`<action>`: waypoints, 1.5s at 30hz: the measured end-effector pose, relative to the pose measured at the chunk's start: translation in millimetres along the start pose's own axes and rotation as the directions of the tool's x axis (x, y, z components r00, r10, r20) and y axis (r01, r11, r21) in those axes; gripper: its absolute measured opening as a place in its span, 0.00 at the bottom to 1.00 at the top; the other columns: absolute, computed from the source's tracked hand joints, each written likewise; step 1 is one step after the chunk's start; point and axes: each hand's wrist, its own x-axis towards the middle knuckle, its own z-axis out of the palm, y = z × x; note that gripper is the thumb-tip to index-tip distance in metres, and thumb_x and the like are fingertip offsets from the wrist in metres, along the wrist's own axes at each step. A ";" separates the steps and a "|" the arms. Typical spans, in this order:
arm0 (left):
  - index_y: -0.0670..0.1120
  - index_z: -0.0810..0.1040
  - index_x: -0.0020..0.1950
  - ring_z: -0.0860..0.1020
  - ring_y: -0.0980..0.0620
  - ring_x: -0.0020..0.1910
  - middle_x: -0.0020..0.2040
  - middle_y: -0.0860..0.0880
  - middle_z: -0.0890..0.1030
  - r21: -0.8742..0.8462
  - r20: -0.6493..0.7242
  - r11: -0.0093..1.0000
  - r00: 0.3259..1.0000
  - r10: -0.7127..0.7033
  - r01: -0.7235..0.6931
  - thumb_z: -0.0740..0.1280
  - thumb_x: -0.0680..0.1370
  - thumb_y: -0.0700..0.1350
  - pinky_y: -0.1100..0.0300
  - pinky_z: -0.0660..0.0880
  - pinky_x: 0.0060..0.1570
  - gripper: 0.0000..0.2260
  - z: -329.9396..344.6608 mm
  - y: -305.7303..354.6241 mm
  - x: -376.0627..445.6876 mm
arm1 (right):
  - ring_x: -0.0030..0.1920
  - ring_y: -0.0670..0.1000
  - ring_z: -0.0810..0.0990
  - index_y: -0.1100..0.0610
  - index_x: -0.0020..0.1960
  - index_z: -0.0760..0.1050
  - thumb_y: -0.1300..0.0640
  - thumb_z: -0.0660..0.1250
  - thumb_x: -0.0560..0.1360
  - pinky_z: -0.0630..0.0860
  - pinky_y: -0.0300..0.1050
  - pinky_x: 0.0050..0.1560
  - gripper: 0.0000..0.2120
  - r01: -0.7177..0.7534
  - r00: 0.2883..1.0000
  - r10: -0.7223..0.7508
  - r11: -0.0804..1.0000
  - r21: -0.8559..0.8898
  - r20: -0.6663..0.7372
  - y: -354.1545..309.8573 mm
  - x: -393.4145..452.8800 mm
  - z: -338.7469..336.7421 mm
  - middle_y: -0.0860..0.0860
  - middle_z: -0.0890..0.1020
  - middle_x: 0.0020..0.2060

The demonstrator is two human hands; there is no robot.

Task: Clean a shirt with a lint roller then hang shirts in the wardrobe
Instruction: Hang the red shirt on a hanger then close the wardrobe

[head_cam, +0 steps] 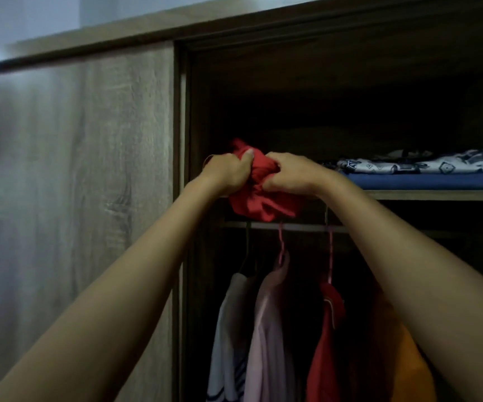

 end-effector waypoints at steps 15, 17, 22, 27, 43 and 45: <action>0.48 0.62 0.76 0.71 0.57 0.63 0.63 0.49 0.71 -0.412 -0.161 0.813 0.911 0.379 -0.411 0.58 0.68 0.40 0.66 0.67 0.65 0.35 29.5 -62.9 -148.7 | 0.37 0.46 0.74 0.55 0.45 0.79 0.68 0.57 0.54 0.71 0.38 0.35 0.23 0.047 0.952 0.232 0.536 0.843 -0.200 -2.6 -155.5 80.9 0.49 0.79 0.36; 0.49 0.58 0.78 0.71 0.52 0.65 0.65 0.49 0.70 -0.309 -0.201 0.825 0.880 0.430 -0.474 0.62 0.71 0.40 0.60 0.67 0.68 0.35 37.9 -71.1 -163.0 | 0.33 0.49 0.79 0.59 0.41 0.79 0.69 0.57 0.56 0.76 0.37 0.33 0.18 -0.056 0.948 0.311 0.356 0.933 -0.062 -10.7 -172.5 82.8 0.53 0.82 0.32; 0.53 0.72 0.69 0.74 0.51 0.48 0.50 0.49 0.79 -0.235 -0.346 0.847 0.855 0.386 -0.478 0.65 0.75 0.47 0.45 0.73 0.50 0.22 32.7 -82.7 -189.8 | 0.16 0.43 0.72 0.60 0.13 0.71 0.68 0.50 0.53 0.67 0.29 0.19 0.15 -0.179 0.928 0.370 0.355 0.918 0.038 -36.2 -205.5 82.5 0.49 0.74 0.15; 0.45 0.80 0.54 0.70 0.48 0.54 0.50 0.47 0.72 -0.186 -0.294 0.909 0.904 0.311 -0.373 0.62 0.75 0.42 0.53 0.69 0.54 0.11 28.4 -88.0 -194.9 | 0.17 0.41 0.69 0.56 0.19 0.72 0.74 0.53 0.56 0.66 0.30 0.20 0.17 -0.244 0.905 0.424 0.457 0.855 0.032 -19.9 -215.6 97.7 0.47 0.70 0.15; 0.46 0.74 0.45 0.69 0.63 0.27 0.29 0.55 0.72 -0.843 0.176 0.514 0.984 -0.019 0.161 0.60 0.81 0.38 0.69 0.67 0.27 0.07 43.7 -35.8 -186.0 | 0.36 0.49 0.77 0.52 0.46 0.76 0.62 0.60 0.55 0.72 0.41 0.37 0.21 -0.468 0.866 0.453 0.585 0.662 0.212 67.6 -240.1 99.9 0.51 0.80 0.35; 0.47 0.73 0.44 0.67 0.60 0.27 0.30 0.53 0.69 -0.849 0.176 0.499 0.983 -0.045 0.174 0.60 0.80 0.38 0.65 0.64 0.27 0.07 45.7 -22.6 -177.6 | 0.49 0.46 0.80 0.44 0.52 0.76 0.53 0.63 0.61 0.70 0.45 0.50 0.20 -0.400 0.907 0.389 0.679 0.615 0.161 67.7 -238.9 93.9 0.47 0.83 0.49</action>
